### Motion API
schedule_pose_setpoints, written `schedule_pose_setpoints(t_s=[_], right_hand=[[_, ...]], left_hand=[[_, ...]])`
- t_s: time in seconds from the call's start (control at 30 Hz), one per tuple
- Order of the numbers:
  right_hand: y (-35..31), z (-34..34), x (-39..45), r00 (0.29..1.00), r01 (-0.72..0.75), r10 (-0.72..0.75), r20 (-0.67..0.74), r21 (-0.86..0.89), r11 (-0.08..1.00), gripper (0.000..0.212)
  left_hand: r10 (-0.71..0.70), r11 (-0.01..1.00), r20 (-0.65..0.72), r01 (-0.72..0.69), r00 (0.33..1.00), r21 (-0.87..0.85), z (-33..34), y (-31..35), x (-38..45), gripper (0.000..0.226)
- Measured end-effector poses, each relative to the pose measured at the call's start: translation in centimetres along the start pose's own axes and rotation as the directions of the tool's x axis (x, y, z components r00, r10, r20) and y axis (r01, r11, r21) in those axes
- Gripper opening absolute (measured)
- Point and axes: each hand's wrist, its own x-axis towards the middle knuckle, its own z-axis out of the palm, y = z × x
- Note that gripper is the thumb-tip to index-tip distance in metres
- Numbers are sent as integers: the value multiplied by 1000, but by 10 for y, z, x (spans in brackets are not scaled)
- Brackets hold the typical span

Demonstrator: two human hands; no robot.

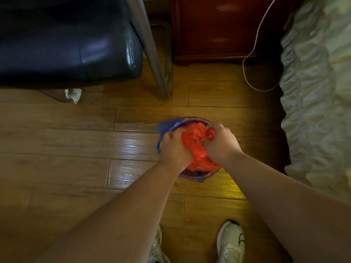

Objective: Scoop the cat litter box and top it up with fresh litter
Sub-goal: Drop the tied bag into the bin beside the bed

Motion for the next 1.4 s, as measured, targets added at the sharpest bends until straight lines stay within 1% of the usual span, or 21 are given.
schedule_pose_setpoints(t_s=[0.07,0.1,0.13,0.2,0.23,0.3,0.47,0.57,0.63,0.7,0.73,0.87,0.93,1.0,1.07,1.1,1.17,1.23,1.27,1.33,1.4], right_hand=[[-1,3,0,999,-14,15,-36,38,999,36],[-2,5,-1,999,-23,26,-47,56,998,34],[-2,6,-2,998,-29,33,-55,72,997,33],[-3,9,-4,997,-18,25,-73,95,995,29],[-2,11,-4,997,-7,15,-82,96,995,27],[1,14,-3,998,-2,6,-65,63,998,25],[9,27,5,999,1,5,36,-155,988,29],[13,38,14,998,29,-17,65,-183,983,33],[16,46,23,997,52,-37,73,-208,977,38],[20,52,31,993,72,-49,105,-228,971,44],[23,56,35,990,83,-52,133,-247,965,47],[44,78,54,954,146,-49,297,-314,938,63],[59,92,66,932,168,-24,361,-373,913,67],[71,103,76,918,155,19,396,-404,902,68],[80,111,86,914,143,42,403,-417,898,69],[83,114,89,915,142,44,401,-422,895,72],[84,114,91,910,129,70,409,-440,889,73],[80,106,89,912,88,109,395,-449,889,56],[75,97,85,923,94,89,375,-443,891,56],[60,74,70,951,110,36,308,-444,889,69],[40,48,46,972,96,8,236,-425,900,72]], left_hand=[[27,999,194,-36,981,41,2,-2,-5,104],[17,1000,302,-15,953,-9,2,0,-9,112],[17,996,360,15,933,-86,3,1,-10,110],[-11,983,275,62,961,-176,0,3,-10,80],[-44,985,222,80,974,-156,-1,4,-9,63],[-46,997,170,55,984,-45,-1,0,-3,41],[20,995,83,-27,996,93,7,-15,7,16],[60,992,63,-66,996,103,10,-14,7,3],[73,995,60,-76,996,61,17,-15,8,11],[51,999,81,-52,995,16,25,-18,14,9],[45,998,111,-49,993,31,30,-19,20,15],[63,976,331,-126,942,175,53,-30,38,31],[98,936,415,-226,904,271,65,-38,47,53],[111,909,431,-267,895,321,79,-47,58,72],[108,890,428,-279,897,360,92,-59,72,72],[69,891,449,-258,891,374,93,-60,73,69],[8,880,508,-247,861,405,89,-57,76,53],[-17,891,483,-206,875,405,78,-47,75,37],[12,906,436,-195,900,376,68,-42,71,38],[70,929,329,-181,942,322,43,-26,57,47],[102,932,252,-181,962,314,11,-7,36,49]])
